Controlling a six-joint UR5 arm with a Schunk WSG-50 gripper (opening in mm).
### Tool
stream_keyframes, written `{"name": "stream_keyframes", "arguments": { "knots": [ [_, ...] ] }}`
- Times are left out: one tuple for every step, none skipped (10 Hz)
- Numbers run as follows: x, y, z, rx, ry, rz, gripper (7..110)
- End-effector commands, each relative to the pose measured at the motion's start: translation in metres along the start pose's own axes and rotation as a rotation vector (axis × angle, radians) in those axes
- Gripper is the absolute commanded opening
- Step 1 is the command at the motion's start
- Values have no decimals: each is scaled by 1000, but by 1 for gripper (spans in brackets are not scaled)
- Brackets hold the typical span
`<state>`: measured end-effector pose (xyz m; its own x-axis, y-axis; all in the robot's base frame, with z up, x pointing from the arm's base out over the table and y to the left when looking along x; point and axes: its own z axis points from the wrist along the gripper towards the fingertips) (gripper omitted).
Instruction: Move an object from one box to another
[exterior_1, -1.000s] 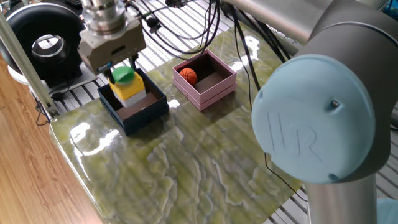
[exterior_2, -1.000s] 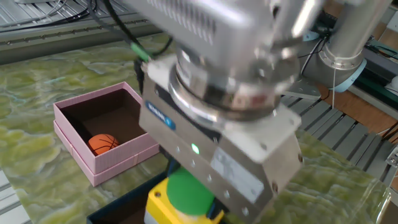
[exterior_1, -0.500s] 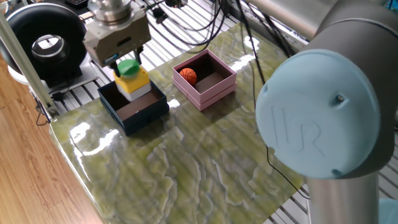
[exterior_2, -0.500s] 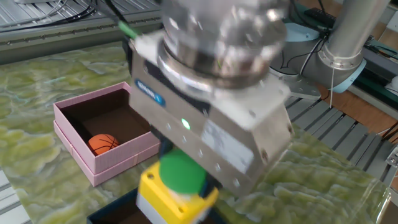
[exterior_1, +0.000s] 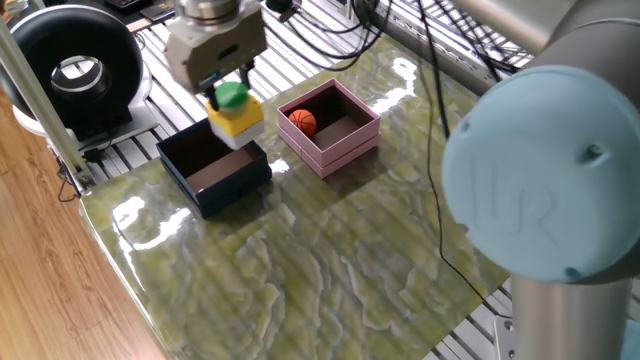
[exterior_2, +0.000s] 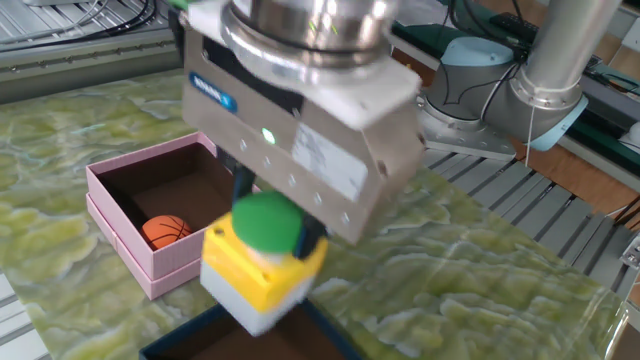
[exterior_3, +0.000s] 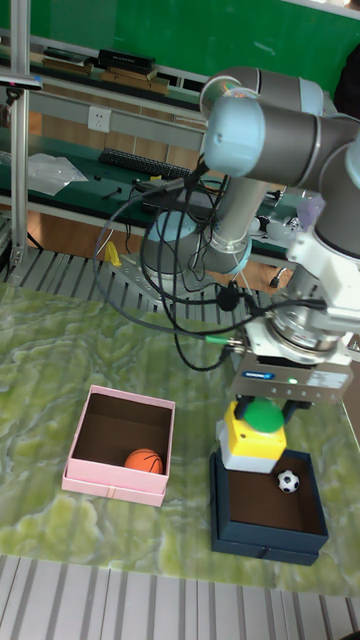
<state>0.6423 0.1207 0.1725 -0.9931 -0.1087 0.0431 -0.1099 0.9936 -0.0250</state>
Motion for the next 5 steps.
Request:
{"name": "stream_keyframes", "arguments": {
  "knots": [
    [15,-31,-2,-20,-7,-41,7],
    [20,-43,-4,-25,-8,-60,7],
    [26,-59,-8,-24,-2,-78,7],
    [31,-71,-9,-22,3,-87,7],
    [34,-82,-8,-21,0,-101,7]
  ]
}}
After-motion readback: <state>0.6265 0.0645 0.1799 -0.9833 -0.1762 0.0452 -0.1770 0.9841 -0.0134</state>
